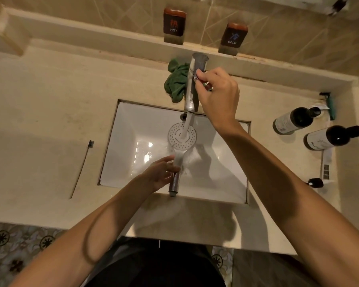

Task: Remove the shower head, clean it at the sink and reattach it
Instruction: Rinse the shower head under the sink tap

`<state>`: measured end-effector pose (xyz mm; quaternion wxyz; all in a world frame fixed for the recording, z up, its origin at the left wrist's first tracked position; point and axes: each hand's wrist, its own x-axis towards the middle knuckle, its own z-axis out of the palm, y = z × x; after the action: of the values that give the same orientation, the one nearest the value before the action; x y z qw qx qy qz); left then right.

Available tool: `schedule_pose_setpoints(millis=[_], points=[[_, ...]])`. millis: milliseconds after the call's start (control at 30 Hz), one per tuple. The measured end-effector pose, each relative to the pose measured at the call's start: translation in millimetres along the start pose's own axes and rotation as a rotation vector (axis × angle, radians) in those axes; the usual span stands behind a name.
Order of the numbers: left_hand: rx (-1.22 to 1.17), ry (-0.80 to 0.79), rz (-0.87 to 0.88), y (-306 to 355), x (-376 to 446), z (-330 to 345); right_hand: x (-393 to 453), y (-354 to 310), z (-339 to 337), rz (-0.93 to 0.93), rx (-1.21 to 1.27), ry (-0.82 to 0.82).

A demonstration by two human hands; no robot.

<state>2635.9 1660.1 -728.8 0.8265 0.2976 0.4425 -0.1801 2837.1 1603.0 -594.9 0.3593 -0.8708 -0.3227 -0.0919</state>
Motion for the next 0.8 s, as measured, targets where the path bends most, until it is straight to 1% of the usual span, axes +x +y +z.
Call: schedule_pose_setpoints(millis=[133, 433, 633, 800], points=[[-0.013, -0.018, -0.001, -2.6, 7.9, 7.7, -1.2, -0.9, 0.9, 0.035, -0.02, 0.008], [-0.03, 0.047, 0.04, 8.8, 28.1, 16.2, -4.0, -4.7, 4.6, 0.113, -0.002, 0.039], [0.014, 0.011, 0.083, 9.8, 35.1, 13.6, -5.4, -5.7, 5.3, 0.128, 0.006, 0.036], [0.092, -0.102, 0.123, 9.6, 36.3, 18.4, -5.4, -6.6, 5.1, 0.134, 0.007, 0.045]])
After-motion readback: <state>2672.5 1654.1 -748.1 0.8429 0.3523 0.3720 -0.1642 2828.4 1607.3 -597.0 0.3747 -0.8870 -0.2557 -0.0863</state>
